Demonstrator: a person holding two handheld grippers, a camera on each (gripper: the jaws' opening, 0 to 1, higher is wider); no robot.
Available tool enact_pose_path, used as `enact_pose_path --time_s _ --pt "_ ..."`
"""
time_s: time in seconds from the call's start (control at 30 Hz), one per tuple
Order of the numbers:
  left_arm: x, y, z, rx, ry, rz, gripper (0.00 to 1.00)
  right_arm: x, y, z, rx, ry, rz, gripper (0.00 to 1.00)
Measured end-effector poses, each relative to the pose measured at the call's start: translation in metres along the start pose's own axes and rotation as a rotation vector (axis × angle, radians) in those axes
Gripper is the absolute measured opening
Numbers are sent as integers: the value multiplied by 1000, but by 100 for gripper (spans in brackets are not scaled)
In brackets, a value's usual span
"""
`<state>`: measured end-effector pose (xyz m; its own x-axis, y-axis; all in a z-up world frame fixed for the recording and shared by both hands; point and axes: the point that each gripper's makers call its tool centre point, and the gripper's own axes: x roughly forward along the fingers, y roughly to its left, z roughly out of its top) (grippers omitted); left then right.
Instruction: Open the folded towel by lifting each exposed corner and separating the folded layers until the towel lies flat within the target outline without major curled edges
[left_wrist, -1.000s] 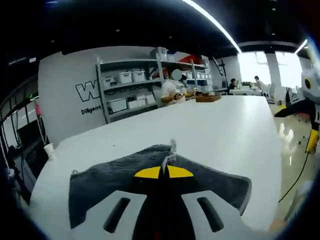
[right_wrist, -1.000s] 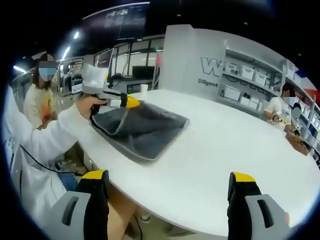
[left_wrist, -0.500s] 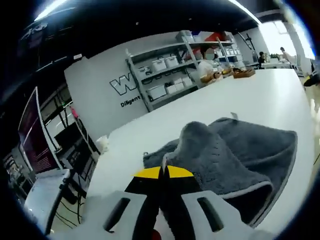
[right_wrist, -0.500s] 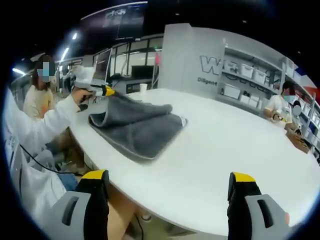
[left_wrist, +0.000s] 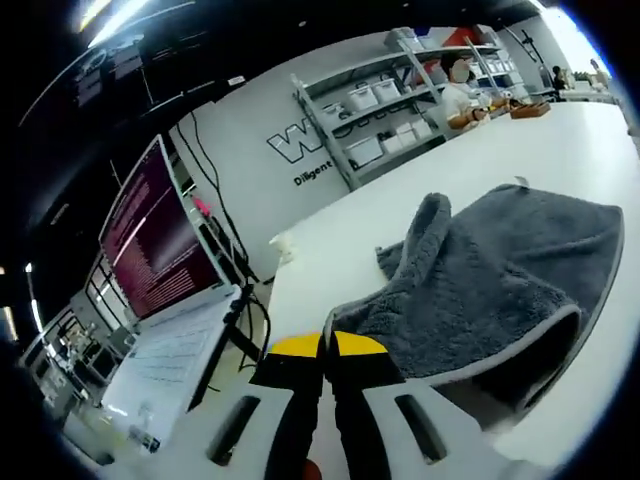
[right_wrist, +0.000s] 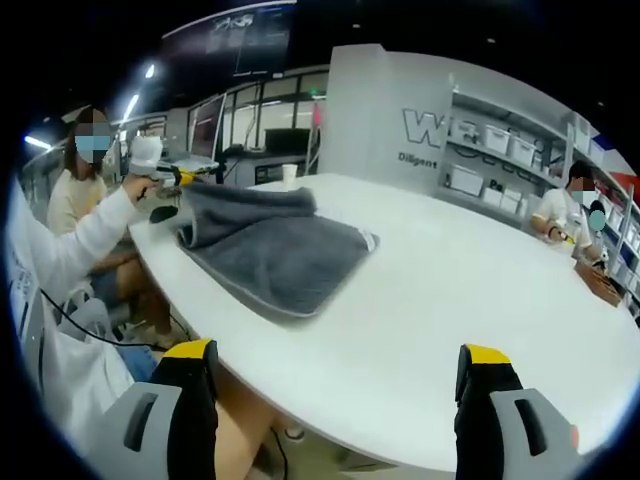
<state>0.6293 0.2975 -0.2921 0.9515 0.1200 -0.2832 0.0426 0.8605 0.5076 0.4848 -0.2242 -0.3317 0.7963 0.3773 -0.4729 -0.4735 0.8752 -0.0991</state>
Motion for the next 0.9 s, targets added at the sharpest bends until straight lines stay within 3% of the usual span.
enact_pose_path --time_s 0.1,0.3,0.53,0.67,0.8,0.9 --pt "-11 12 -15 26 40 46 2 -1 -1 0 0 1 -1 99" --pt "-31 20 -53 30 116 67 2 0 -2 -2 4 6 -2 99" --pt "-32 -1 -90 -30 178 -18 3 3 1 -2 3 13 6 99" --pt "-30 -12 -88 -109 147 -68 4 4 2 -2 6 14 9 99" --pt "-32 -16 -76 -219 77 -108 7 9 3 -2 13 12 8 99" --pt "-38 -18 -72 -277 49 -128 17 15 7 -3 14 22 15 99"
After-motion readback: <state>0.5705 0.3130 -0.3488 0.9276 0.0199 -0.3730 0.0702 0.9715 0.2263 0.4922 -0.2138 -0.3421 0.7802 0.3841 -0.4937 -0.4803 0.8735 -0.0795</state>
